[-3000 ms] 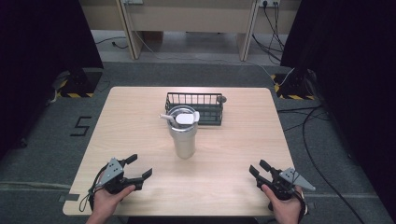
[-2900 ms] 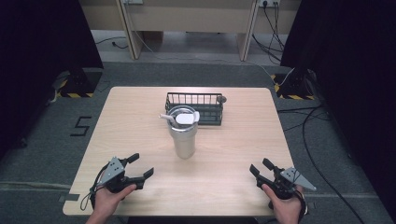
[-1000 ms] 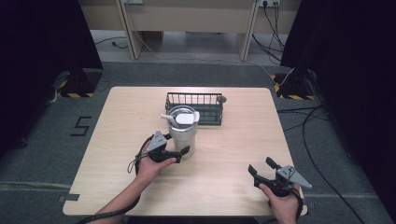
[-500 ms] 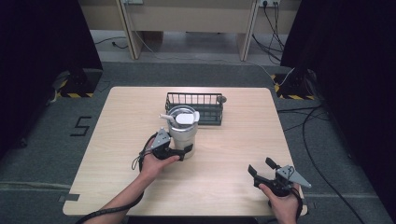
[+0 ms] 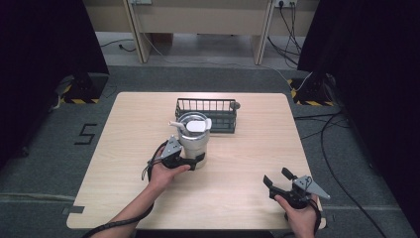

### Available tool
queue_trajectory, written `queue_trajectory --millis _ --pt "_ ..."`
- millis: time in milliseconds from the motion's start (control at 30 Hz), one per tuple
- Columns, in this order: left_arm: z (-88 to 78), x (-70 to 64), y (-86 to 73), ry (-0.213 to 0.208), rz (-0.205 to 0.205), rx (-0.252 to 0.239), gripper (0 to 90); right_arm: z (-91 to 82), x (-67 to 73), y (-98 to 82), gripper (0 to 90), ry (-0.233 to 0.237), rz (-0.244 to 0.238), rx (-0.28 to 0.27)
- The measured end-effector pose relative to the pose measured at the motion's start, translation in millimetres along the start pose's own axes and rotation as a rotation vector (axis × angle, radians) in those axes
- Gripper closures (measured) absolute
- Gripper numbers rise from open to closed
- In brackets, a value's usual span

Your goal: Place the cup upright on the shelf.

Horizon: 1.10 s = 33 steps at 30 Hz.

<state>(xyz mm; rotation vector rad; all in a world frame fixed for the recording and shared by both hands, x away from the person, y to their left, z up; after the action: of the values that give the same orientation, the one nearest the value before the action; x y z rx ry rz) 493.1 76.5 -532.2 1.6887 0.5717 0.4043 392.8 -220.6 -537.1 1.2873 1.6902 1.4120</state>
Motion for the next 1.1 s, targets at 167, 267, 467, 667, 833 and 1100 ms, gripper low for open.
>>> queue_trajectory --millis 167,267,467,667,833,1100 --pt "0.1 0.0 0.5 0.001 -0.001 0.005 10.7 0.0 0.0 -0.1 16.4 -0.001 0.005 0.001" --pt "-0.2 0.1 0.7 0.003 -0.003 0.009 10.7 0.0 -0.7 -0.2 16.4 -0.003 0.008 0.001" --pt "-0.8 0.2 1.3 0.002 -0.002 0.023 10.7 0.0 -0.8 0.0 16.4 -0.002 0.01 0.0" --pt "-2.3 1.5 2.5 0.009 0.005 0.035 10.7 0.5 -1.2 0.3 16.4 -0.002 0.008 -0.003" --pt "-3.9 2.7 6.5 0.001 -0.002 0.025 10.8 0.8 -1.1 0.4 16.4 -0.002 0.007 -0.003" --pt "-7.0 7.3 17.9 0.016 -0.002 0.008 10.8 0.5 -1.1 0.7 16.3 -0.003 0.01 -0.004"
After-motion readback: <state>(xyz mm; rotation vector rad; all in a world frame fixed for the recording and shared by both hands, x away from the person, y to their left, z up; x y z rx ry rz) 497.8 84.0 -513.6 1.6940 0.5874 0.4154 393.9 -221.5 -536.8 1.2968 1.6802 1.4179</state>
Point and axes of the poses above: each handheld gripper's, and its own axes: z roughly forward along the jaws, y roughly out of its top, x roughly to its left, the point moved 9 cm from there along z, roughly forward along the jaws, and after that the axes turned 5 degrees about -y, right-handed, at the moved point
